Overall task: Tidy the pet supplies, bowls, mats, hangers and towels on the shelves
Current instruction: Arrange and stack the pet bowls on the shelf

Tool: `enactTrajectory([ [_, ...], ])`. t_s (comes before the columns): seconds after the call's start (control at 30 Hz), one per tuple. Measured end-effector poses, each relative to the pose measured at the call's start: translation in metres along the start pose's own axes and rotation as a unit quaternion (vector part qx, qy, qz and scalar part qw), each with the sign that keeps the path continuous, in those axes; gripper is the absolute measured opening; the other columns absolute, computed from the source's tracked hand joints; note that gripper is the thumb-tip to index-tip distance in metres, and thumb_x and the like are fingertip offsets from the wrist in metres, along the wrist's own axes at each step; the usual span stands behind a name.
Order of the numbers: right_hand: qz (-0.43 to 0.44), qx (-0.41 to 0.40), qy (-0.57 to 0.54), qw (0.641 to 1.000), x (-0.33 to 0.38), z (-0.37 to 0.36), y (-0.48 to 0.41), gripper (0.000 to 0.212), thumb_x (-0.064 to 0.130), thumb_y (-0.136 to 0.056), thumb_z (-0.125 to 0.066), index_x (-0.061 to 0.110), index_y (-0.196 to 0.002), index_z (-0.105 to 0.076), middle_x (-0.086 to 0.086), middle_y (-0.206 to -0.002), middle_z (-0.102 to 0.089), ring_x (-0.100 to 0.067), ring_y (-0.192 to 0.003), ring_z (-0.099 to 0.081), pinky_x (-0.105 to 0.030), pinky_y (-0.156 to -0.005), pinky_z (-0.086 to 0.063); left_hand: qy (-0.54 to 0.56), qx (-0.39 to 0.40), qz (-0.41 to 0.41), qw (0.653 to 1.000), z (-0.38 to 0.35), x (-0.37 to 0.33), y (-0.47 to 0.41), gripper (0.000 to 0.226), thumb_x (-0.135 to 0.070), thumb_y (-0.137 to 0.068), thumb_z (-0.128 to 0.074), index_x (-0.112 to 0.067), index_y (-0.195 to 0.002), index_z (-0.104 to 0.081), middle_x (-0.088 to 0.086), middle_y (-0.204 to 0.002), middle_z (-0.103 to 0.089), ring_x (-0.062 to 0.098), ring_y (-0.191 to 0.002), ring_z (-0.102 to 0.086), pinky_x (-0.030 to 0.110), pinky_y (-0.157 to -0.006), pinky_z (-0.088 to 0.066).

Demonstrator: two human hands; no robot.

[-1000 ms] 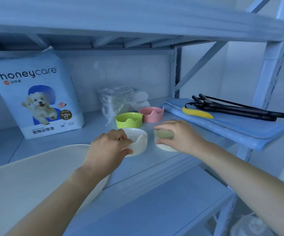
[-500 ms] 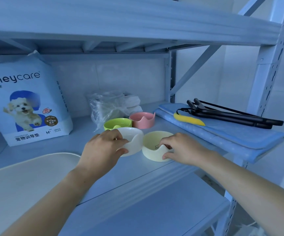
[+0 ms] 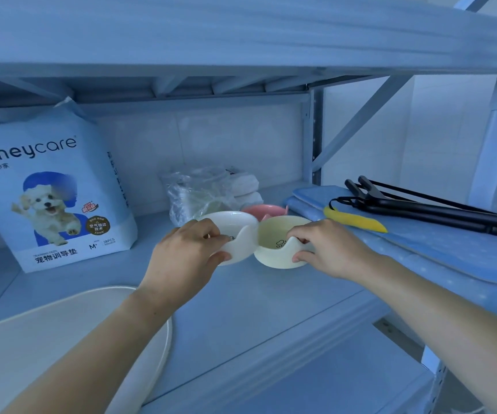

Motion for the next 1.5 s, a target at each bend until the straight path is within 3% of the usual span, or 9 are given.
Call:
enactTrajectory([
  [0.27, -0.021, -0.059, 0.009, 0.998, -0.011, 0.007, -0.043, 0.015, 0.028, -0.079, -0.07, 0.02, -0.084, -0.059, -0.002, -0.072, -0.057, -0.021, -0.068, -0.047, -0.034, -0.058, -0.04, -0.007, -0.002, 0.027, 1.0, -0.022, 0.045, -0.032, 0.02, -0.016, -0.068, -0.082, -0.019, -0.086, -0.074, -0.001, -0.079, -0.063, 0.025, -0.073, -0.061, 0.024, -0.058, -0.035],
  [0.47, -0.029, -0.088, 0.003, 0.996, -0.032, 0.006, -0.073, 0.017, 0.023, -0.078, -0.071, 0.018, -0.092, -0.063, -0.001, -0.072, -0.059, -0.021, -0.068, -0.05, -0.035, -0.059, -0.043, -0.006, 0.01, 0.04, 0.999, -0.05, 0.057, -0.042, 0.019, -0.014, -0.069, -0.081, -0.016, -0.086, -0.074, 0.001, -0.08, -0.064, 0.027, -0.074, -0.061, 0.025, -0.057, -0.038],
  [0.63, -0.019, -0.077, -0.002, 0.997, -0.045, 0.004, -0.1, 0.019, 0.022, -0.078, -0.07, 0.021, -0.095, -0.064, -0.001, -0.078, -0.062, -0.022, -0.074, -0.051, -0.036, -0.063, -0.047, -0.016, -0.004, 0.034, 0.999, -0.065, 0.06, -0.047, 0.025, -0.012, -0.062, -0.085, -0.016, -0.085, -0.075, 0.002, -0.076, -0.063, 0.026, -0.067, -0.062, 0.029, -0.054, -0.046],
  [0.8, -0.015, -0.056, -0.026, 0.998, -0.054, -0.008, -0.126, 0.015, 0.019, -0.076, -0.071, 0.019, -0.09, -0.065, 0.001, -0.073, -0.055, -0.02, -0.071, -0.046, -0.03, -0.056, -0.035, -0.032, -0.008, 0.039, 0.999, -0.073, 0.059, -0.056, 0.026, -0.012, -0.059, -0.087, -0.015, -0.082, -0.075, 0.001, -0.073, -0.063, 0.026, -0.064, -0.061, 0.028, -0.05, -0.046],
  [0.9, -0.015, -0.043, -0.041, 0.998, -0.059, -0.019, -0.135, 0.016, 0.019, -0.076, -0.071, 0.019, -0.092, -0.066, -0.001, -0.077, -0.058, -0.022, -0.075, -0.05, -0.031, -0.058, -0.038, -0.038, -0.005, 0.045, 0.998, -0.078, 0.058, -0.057, 0.026, -0.013, -0.059, -0.087, -0.016, -0.082, -0.075, 0.001, -0.073, -0.063, 0.025, -0.064, -0.061, 0.028, -0.051, -0.046],
  [1.13, -0.001, -0.05, -0.081, 0.995, -0.065, -0.031, -0.149, 0.014, 0.019, -0.075, -0.073, 0.018, -0.086, -0.064, 0.003, -0.063, -0.044, -0.021, -0.064, -0.041, -0.03, -0.056, -0.032, -0.052, 0.005, 0.059, 0.997, -0.087, 0.053, -0.056, 0.026, -0.013, -0.059, -0.088, -0.016, -0.082, -0.075, 0.001, -0.073, -0.064, 0.024, -0.064, -0.062, 0.027, -0.053, -0.046],
  [1.27, 0.011, -0.038, -0.071, 0.997, -0.065, -0.035, -0.158, 0.014, 0.018, -0.078, -0.07, 0.021, -0.091, -0.065, 0.003, -0.071, -0.049, -0.02, -0.072, -0.045, -0.032, -0.062, -0.037, -0.05, 0.009, 0.065, 0.997, -0.092, 0.052, -0.058, 0.027, -0.013, -0.058, -0.088, -0.016, -0.082, -0.075, 0.001, -0.072, -0.063, 0.023, -0.063, -0.062, 0.026, -0.052, -0.045],
  [1.4, 0.003, -0.022, -0.079, 0.997, -0.067, -0.044, -0.162, 0.017, 0.018, -0.08, -0.069, 0.024, -0.095, -0.065, 0.005, -0.07, -0.047, -0.019, -0.073, -0.044, -0.028, -0.058, -0.031, -0.056, 0.002, 0.069, 0.996, -0.1, 0.052, -0.057, 0.027, -0.013, -0.059, -0.087, -0.016, -0.083, -0.075, 0.001, -0.073, -0.063, 0.023, -0.063, -0.062, 0.026, -0.053, -0.046],
  [1.5, -0.004, -0.017, -0.107, 0.994, -0.069, -0.055, -0.157, 0.022, 0.016, -0.08, -0.068, 0.026, -0.099, -0.066, 0.008, -0.067, -0.046, -0.019, -0.073, -0.046, -0.027, -0.057, -0.035, -0.058, -0.014, 0.073, 0.996, -0.104, 0.051, -0.055, 0.023, -0.013, -0.063, -0.085, -0.013, -0.083, -0.075, 0.003, -0.076, -0.064, 0.025, -0.065, -0.062, 0.028, -0.056, -0.047],
])
Point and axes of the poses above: each hand's wrist, its own y-axis away from the middle knuckle, its own z-axis out of the back of the hand, x = y × z, the point moved 5 cm from there along -y, towards the middle knuckle
